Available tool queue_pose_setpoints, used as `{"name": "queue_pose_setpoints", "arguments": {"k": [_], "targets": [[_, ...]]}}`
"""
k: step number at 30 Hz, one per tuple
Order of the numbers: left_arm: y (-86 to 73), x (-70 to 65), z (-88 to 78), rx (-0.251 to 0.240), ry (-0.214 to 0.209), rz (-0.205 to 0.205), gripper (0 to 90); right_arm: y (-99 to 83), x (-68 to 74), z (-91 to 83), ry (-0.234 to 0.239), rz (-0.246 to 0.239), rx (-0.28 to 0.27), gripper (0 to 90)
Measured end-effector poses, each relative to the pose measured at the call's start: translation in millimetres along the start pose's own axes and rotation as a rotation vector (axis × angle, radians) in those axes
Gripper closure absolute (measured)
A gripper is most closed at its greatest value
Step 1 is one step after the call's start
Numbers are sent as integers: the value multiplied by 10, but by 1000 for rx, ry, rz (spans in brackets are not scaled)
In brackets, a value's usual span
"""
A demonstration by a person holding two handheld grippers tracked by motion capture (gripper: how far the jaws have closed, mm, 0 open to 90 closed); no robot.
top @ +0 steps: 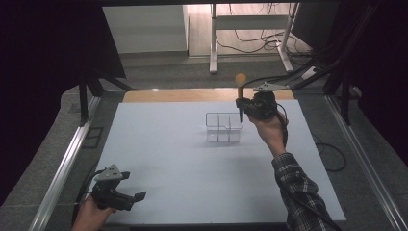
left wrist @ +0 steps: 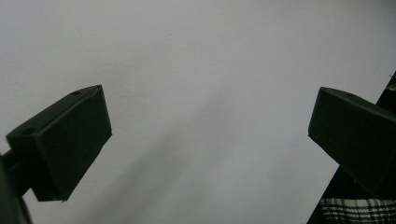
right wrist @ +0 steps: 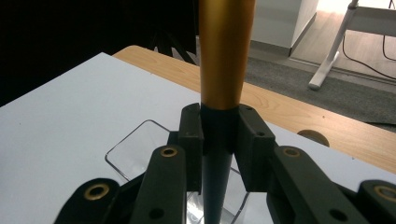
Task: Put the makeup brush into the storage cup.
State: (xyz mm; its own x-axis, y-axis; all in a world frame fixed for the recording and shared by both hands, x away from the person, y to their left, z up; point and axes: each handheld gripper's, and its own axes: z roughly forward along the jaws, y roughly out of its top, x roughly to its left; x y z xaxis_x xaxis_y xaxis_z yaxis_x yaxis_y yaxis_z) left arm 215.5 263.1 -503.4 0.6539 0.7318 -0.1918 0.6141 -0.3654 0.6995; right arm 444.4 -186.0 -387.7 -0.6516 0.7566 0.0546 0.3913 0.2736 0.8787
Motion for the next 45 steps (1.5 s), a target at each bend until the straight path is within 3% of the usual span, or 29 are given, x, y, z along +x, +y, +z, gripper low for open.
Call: {"name": "queue_pose_setpoints", "arguments": {"k": [10,17,31,45], "targets": [[0,-6,2,3,2,6,0,1,6,70,1,-15,5,734],[3,-23,11,11,4,34,0,-48,24,149,5,-23,15,734],[8,-19,5,18,-10,13,0,-185,15,288,1,-18,39,734],[6,-18,2,25,-5,19,0,-309,15,377,-2,-21,65,734]]}}
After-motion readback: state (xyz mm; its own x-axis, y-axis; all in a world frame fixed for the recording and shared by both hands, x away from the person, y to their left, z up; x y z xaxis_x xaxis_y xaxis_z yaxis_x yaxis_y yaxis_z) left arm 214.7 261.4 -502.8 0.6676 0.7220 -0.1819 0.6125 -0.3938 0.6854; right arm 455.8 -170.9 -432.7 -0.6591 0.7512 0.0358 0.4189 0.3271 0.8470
